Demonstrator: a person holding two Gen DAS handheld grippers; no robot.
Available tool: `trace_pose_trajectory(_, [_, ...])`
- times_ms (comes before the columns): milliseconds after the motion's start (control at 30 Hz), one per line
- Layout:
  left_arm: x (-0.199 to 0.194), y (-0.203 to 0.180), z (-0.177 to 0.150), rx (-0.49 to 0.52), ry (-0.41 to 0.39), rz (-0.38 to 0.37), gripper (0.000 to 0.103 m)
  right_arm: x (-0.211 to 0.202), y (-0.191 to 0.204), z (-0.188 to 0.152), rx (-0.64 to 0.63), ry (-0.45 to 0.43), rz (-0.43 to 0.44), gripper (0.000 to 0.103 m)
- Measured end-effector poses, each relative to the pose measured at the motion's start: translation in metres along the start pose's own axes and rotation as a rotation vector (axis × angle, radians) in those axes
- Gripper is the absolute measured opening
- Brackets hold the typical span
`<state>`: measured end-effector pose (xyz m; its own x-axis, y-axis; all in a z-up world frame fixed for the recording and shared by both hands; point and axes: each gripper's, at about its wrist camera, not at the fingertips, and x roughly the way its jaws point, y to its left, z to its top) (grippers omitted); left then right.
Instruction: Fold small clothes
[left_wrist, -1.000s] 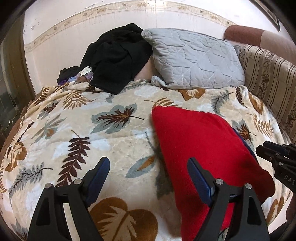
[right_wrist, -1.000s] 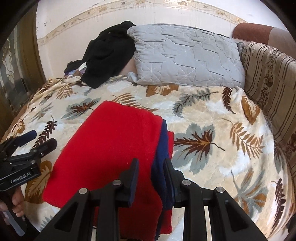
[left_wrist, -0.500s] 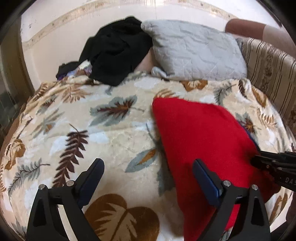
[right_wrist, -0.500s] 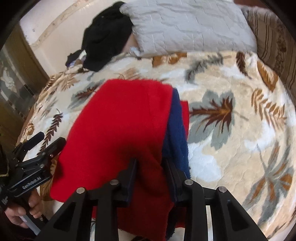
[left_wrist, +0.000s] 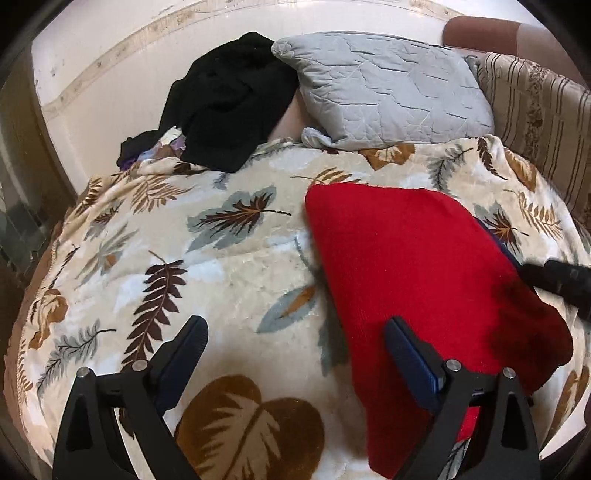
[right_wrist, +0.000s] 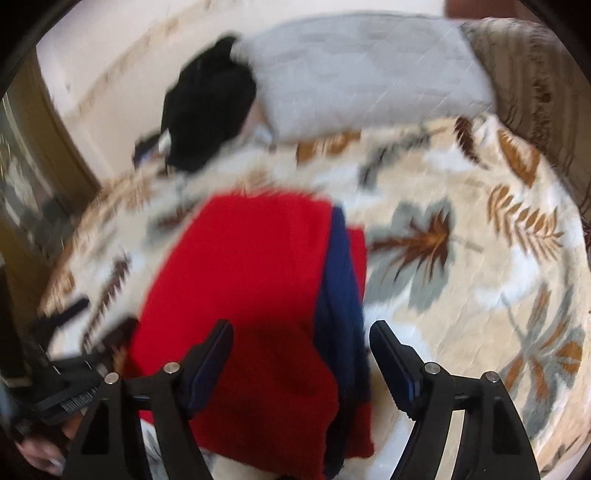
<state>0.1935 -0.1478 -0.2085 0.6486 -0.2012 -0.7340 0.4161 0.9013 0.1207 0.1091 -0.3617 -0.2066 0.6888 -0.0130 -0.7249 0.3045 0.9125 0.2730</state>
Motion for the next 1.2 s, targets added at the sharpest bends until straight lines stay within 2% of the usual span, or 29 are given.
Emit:
trace_pose_trajectory(67, [0.000, 0.010, 0.002, -0.038, -0.002, 0.003, 0.096, 0.002, -0.007, 0.004, 0.052, -0.009, 0.005, 0.079])
trace_pose_trajectory(167, [-0.009, 0.027, 0.008, -0.087, -0.061, 0.002, 0.096, 0.008, -0.011, 0.007, 0.090, -0.005, 0.000, 0.078])
trace_pose_trajectory(233, [-0.018, 0.035, 0.012, -0.111, -0.117, 0.019, 0.096, 0.010, -0.010, 0.009, 0.100, -0.016, 0.003, 0.072])
trace_pose_trajectory(300, [-0.020, 0.038, 0.013, -0.118, -0.135, 0.013, 0.096, 0.011, -0.003, 0.011, 0.088, -0.037, 0.008, 0.064])
trace_pose_trajectory(400, [-0.003, 0.034, 0.012, -0.105, -0.050, -0.026, 0.096, 0.017, 0.006, 0.015, 0.062, -0.043, 0.008, 0.056])
trace_pose_trajectory(500, [0.019, 0.020, 0.005, -0.046, 0.055, 0.008, 0.096, 0.034, 0.013, 0.017, 0.058, 0.011, 0.028, 0.054])
trace_pose_trajectory(533, [0.023, 0.017, 0.003, -0.035, 0.074, 0.015, 0.096, 0.046, 0.014, 0.017, 0.064, 0.063, 0.041, 0.054])
trace_pose_trajectory(600, [0.020, 0.016, 0.001, -0.038, 0.061, 0.014, 0.096, 0.059, 0.016, 0.015, 0.064, 0.113, 0.035, 0.054])
trace_pose_trajectory(733, [0.005, 0.022, 0.001, -0.045, 0.001, -0.007, 0.096, 0.053, 0.014, 0.017, 0.083, 0.086, 0.043, 0.054])
trace_pose_trajectory(867, [0.007, 0.026, -0.001, -0.071, 0.022, -0.054, 0.096, 0.038, 0.012, 0.015, 0.090, 0.030, 0.058, 0.054])
trace_pose_trajectory(933, [0.008, 0.023, -0.001, -0.063, 0.020, -0.062, 0.096, 0.037, 0.013, 0.015, 0.082, 0.034, 0.071, 0.054])
trace_pose_trajectory(1033, [0.015, 0.008, -0.004, -0.005, 0.027, -0.023, 0.096, 0.051, 0.013, 0.008, 0.062, 0.123, 0.065, 0.054])
trace_pose_trajectory(1200, [0.010, 0.012, -0.003, -0.019, 0.015, -0.020, 0.096, 0.036, 0.002, 0.009, 0.114, 0.093, 0.125, 0.054])
